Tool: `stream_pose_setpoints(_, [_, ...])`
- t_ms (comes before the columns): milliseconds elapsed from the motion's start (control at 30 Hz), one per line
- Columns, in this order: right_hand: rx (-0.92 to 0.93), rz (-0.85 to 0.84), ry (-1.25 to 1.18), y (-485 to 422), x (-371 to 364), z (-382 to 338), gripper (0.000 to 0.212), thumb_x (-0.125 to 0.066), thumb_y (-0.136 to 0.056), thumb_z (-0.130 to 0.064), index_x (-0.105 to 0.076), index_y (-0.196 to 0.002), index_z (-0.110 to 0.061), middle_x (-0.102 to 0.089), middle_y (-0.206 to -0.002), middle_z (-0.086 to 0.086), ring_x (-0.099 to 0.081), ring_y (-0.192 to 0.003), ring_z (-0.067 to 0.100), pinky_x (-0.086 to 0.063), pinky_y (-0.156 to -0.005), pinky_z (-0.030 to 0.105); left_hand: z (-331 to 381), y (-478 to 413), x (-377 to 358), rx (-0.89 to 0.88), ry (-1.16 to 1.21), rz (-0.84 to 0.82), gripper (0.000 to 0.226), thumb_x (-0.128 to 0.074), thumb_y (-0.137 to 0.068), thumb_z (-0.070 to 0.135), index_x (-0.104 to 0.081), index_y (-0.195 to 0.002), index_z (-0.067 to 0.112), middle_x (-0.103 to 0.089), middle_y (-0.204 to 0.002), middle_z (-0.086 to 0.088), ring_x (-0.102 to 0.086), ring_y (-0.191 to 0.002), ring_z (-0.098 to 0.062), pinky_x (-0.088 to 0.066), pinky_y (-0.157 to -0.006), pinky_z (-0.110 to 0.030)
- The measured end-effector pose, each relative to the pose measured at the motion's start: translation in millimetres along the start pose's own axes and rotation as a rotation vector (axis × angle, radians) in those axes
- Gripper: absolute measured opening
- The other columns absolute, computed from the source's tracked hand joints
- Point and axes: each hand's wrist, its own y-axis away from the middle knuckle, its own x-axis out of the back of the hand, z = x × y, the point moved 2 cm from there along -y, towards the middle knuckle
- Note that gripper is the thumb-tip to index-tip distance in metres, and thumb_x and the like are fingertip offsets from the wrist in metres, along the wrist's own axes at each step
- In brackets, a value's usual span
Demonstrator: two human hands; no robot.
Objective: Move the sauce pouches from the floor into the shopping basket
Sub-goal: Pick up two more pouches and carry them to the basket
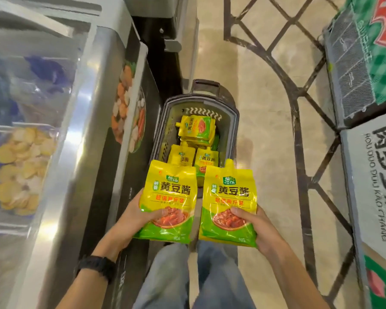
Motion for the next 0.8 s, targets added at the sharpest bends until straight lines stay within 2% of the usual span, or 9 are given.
stream_pose_setpoints(67, [-0.019,0.009,-0.011,-40.7,5.2,-1.1,0.07,-0.089,-0.059,-0.015,-0.061,-0.123,-0.014,-0.076,-0.105,0.01,-0.075,-0.089,0.027,-0.06,-0.062,0.034,-8.3,-34.0,3.5,0.016,-0.03,0.032,0.098,-0.097,-0.037,0.054,-0.058,-0.124,0.028,-0.075,-0.114,0.0,-0.072,-0.105,-0.022,-0.056,-0.091,-0.043])
stream_pose_setpoints(200, [-0.029,0.063,0.031,-132.5,9.4,3.0,0.057,-0.081,-0.063,-0.01,-0.062,-0.117,-0.016,-0.076,-0.104,0.009,-0.075,-0.087,0.023,-0.059,-0.064,0.032,-32.3,-104.2,9.4,0.041,-0.024,0.126,0.105,-0.095,-0.025,0.064,-0.06,-0.117,0.028,-0.077,-0.106,0.003,-0.073,-0.097,-0.017,-0.057,-0.085,-0.036])
stream_pose_setpoints(300, [-0.042,0.062,0.089,-200.6,7.3,6.9,0.061,-0.083,-0.061,-0.012,-0.062,-0.118,-0.015,-0.074,-0.11,0.012,-0.074,-0.092,0.026,-0.06,-0.074,0.038,-43.0,-150.4,13.3,0.038,0.006,0.159,0.106,-0.091,-0.02,0.068,-0.06,-0.113,0.029,-0.078,-0.098,0.01,-0.074,-0.089,-0.006,-0.058,-0.079,-0.024])
stream_pose_setpoints(400, [-0.054,0.08,0.126,-257.6,2.8,9.9,0.06,-0.086,-0.06,-0.013,-0.062,-0.115,-0.019,-0.075,-0.107,0.008,-0.074,-0.091,0.024,-0.06,-0.076,0.04,-44.8,-189.1,18.3,0.025,0.017,0.186,0.097,-0.095,-0.029,0.058,-0.057,-0.114,0.031,-0.077,-0.096,0.015,-0.073,-0.086,0.0,-0.058,-0.077,-0.02])
stream_pose_setpoints(500, [-0.032,0.107,0.182,-305.1,-3.8,12.5,0.069,-0.09,-0.051,-0.022,-0.062,-0.114,-0.021,-0.076,-0.104,0.004,-0.073,-0.095,0.024,-0.057,-0.087,0.046,-45.5,-222.9,25.8,-0.015,-0.028,0.227,0.072,-0.089,-0.059,0.028,-0.055,-0.123,0.029,-0.076,-0.101,0.01,-0.072,-0.089,0.001,-0.056,-0.079,-0.02])
stream_pose_setpoints(567, [-0.018,0.093,0.198,-332.8,-8.5,17.3,0.062,-0.09,-0.059,-0.015,-0.063,-0.114,-0.021,-0.075,-0.107,0.005,-0.071,-0.101,0.026,-0.055,-0.092,0.046,-44.1,-243.8,29.0,-0.027,-0.016,0.238,0.073,-0.085,-0.063,0.016,-0.054,-0.127,0.029,-0.073,-0.107,0.009,-0.071,-0.092,0.0,-0.055,-0.072,-0.014])
stream_pose_setpoints(633, [-0.015,0.082,0.198,-356.6,-13.7,21.6,0.058,-0.085,-0.069,-0.008,-0.06,-0.12,-0.019,-0.073,-0.112,0.007,-0.069,-0.104,0.026,-0.054,-0.093,0.045,-41.7,-263.4,30.1,-0.028,-0.001,0.222,0.073,-0.084,-0.061,0.014,-0.054,-0.125,0.032,-0.073,-0.109,0.009,-0.071,-0.095,-0.002,-0.055,-0.069,-0.011])
stream_pose_setpoints(700, [-0.031,0.079,0.209,-379.1,-16.9,28.3,0.062,-0.083,-0.072,-0.007,-0.055,-0.127,-0.017,-0.072,-0.114,0.006,-0.068,-0.105,0.023,-0.053,-0.094,0.042,-36.9,-282.4,27.5,-0.036,0.031,0.218,0.073,-0.084,-0.06,0.015,-0.055,-0.125,0.031,-0.073,-0.109,0.007,-0.072,-0.096,-0.004,-0.056,-0.07,-0.013])
stream_pose_setpoints(800, [-0.078,0.105,0.215,-412.5,-13.1,46.4,0.062,-0.083,-0.072,-0.007,-0.056,-0.128,-0.016,-0.073,-0.112,0.005,-0.069,-0.105,0.023,-0.053,-0.096,0.046,-29.3,-316.1,16.5,-0.059,0.073,0.198,0.08,-0.087,-0.059,0.02,-0.055,-0.133,0.025,-0.074,-0.114,0.002,-0.072,-0.102,-0.013,-0.057,-0.082,-0.026])
